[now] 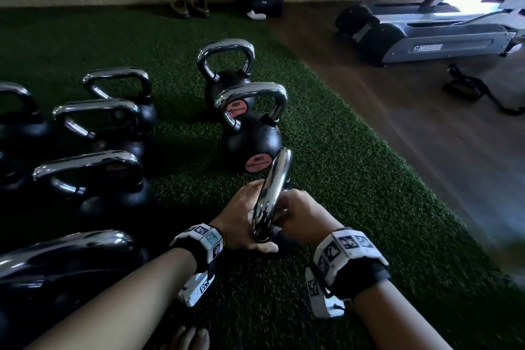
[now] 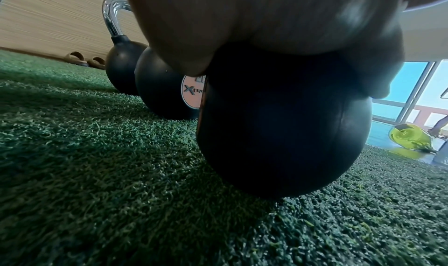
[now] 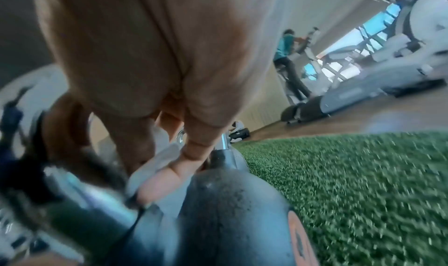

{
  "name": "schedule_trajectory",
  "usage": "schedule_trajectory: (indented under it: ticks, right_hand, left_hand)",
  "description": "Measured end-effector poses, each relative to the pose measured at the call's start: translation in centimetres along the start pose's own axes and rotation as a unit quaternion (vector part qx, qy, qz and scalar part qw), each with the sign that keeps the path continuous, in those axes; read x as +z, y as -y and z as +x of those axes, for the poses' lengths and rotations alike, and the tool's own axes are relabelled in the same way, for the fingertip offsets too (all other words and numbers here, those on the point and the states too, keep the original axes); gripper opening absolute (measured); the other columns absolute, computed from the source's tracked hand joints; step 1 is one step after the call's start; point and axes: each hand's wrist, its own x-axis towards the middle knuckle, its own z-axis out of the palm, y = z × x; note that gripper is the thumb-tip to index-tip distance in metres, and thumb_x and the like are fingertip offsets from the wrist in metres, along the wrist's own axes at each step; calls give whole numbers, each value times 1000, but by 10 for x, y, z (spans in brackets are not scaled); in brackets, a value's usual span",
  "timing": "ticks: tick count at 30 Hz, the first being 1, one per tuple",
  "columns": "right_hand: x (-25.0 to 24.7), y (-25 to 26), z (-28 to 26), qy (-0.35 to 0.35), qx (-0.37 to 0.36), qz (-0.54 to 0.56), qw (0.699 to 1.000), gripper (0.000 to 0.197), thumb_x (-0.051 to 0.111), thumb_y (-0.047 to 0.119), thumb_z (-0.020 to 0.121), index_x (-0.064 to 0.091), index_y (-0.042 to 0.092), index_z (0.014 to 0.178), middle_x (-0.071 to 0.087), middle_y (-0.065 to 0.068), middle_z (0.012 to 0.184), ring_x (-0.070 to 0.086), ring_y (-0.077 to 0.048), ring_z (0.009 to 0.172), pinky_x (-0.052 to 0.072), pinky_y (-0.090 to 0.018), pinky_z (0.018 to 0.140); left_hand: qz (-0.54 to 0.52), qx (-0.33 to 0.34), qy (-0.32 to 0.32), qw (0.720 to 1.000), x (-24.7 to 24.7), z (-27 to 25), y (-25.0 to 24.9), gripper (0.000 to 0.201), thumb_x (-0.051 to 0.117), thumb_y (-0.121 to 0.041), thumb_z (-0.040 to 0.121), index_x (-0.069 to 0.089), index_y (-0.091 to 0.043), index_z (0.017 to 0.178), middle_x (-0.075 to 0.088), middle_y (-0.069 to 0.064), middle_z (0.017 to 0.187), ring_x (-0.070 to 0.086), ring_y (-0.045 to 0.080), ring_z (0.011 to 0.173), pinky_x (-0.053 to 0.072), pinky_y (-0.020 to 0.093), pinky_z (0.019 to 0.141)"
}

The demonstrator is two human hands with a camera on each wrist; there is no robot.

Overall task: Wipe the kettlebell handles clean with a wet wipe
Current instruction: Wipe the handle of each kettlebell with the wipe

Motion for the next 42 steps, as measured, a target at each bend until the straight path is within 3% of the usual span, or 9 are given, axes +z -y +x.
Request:
schedule_trajectory:
  ticks: [6,12,16,19,25,29,33,38,42]
  right_hand:
    - [-3,1,1,-5,7,-24,1000,15,71,1,81,79,10,88,75,0,84,66,-10,75,44,-6,61]
    - [-8,-16,-4,49,24,194,980,15,75,18,81,78,9,93,76,-20,94,71,-31,81,56,-53,79]
    - [-5,-19,-4,33,62,409,910,15,79,12,76,77,2,87,71,-19,83,63,-23,71,49,-33,66]
    - [-9,-14,1,4,71,551,832,17,66,-10,84,75,2,77,69,-10,73,66,-14,63,57,-22,61]
    - [-22,-11,-10,116,29,542,832,27,55,-14,90,69,5,76,68,-5,71,66,-11,62,54,-19,61]
    - [-14,-10,8,-43,66,592,802,34,53,-19,90,74,4,75,68,-10,69,66,-13,57,57,-21,58]
    - [-11,-12,20,-133,98,620,767,10,59,-17,86,64,-8,87,63,-12,70,63,-14,54,58,-20,57]
    - [-13,-8,11,-146,108,471,863,23,79,-16,70,75,-2,87,73,-21,80,68,-27,67,61,-35,66]
    - [-2,-3,26,-323,144,370,859,11,81,-3,74,77,7,76,75,-11,73,64,-19,63,56,-33,63]
  left_hand:
    - [29,-15,24,999,1,0,2,129,94,-62,47,32,-21,153,24,-17,143,41,24,139,39,49,117]
    - [19,-35,28,999,-2,-1,-2,126,100,-52,46,30,-33,150,14,-42,140,36,13,140,33,38,123]
    - [18,-69,48,996,-2,0,-1,129,96,-61,44,32,-29,152,19,-39,137,35,5,140,35,38,122]
    - [-4,-60,21,998,-4,1,-6,120,100,-46,43,31,-41,141,19,-53,136,31,-18,133,31,15,118]
    - [1,-87,40,995,-2,-3,-1,130,97,-61,43,20,-42,147,24,-29,138,41,14,138,40,42,118]
    - [9,-44,14,999,-5,0,-8,125,98,-54,46,24,-38,145,26,-36,144,41,11,136,38,38,118]
    - [7,-43,3,999,-4,-1,-8,125,95,-59,46,24,-37,147,37,-2,149,43,26,140,39,52,117]
    - [-6,-39,-3,999,-8,1,-16,126,98,-50,46,22,-40,145,37,-5,148,41,24,141,36,50,120]
    - [-8,-39,6,999,-10,2,-17,126,104,-38,49,19,-45,142,31,-12,142,33,9,137,30,37,123]
